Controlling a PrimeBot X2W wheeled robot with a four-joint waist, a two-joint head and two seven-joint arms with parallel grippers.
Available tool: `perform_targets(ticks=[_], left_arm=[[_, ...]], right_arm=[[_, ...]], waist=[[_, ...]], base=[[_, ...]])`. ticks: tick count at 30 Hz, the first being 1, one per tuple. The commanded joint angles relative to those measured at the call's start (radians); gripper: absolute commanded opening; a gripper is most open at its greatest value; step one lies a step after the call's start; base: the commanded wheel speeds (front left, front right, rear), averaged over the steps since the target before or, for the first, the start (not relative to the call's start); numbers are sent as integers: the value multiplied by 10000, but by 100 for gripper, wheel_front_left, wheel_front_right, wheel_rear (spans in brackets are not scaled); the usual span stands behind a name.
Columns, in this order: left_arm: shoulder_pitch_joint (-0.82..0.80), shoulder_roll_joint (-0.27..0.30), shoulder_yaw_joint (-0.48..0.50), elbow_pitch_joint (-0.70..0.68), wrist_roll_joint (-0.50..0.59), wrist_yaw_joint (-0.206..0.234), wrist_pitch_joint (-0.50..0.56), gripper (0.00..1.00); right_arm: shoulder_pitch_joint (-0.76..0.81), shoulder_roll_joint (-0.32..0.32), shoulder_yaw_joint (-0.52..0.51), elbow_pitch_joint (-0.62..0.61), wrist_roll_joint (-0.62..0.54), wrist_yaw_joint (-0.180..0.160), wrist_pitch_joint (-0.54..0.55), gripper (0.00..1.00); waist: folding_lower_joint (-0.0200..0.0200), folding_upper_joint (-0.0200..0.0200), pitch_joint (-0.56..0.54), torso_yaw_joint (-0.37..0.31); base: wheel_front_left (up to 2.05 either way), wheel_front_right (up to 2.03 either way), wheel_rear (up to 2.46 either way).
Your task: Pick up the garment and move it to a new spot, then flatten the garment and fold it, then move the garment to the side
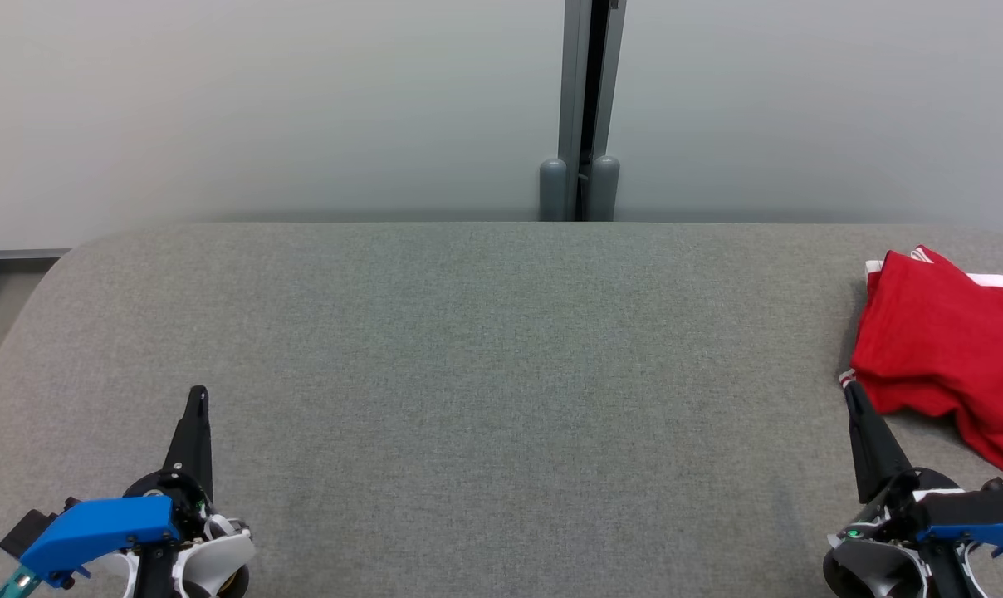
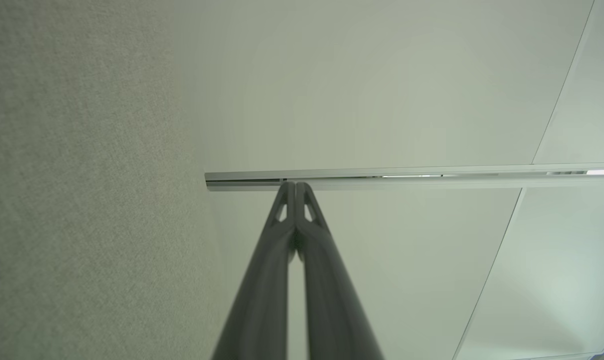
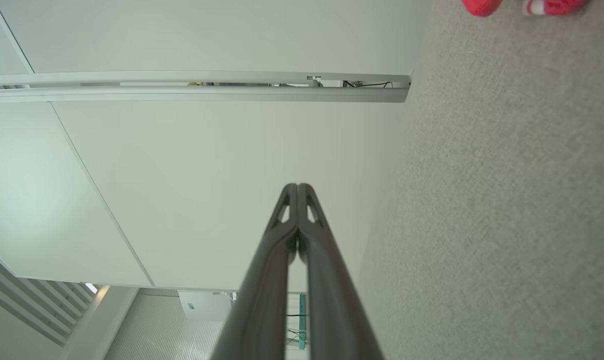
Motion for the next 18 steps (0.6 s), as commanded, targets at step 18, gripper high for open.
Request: perform_targets(ticks=[18], left_arm=[[-102,-21,14,-39,-34,-49,34,0]], right_arm=[[-132,-1,-37,-31,-1,4,31,0]], waist=[[0,0,0,0]], base=[[0,0,0]])
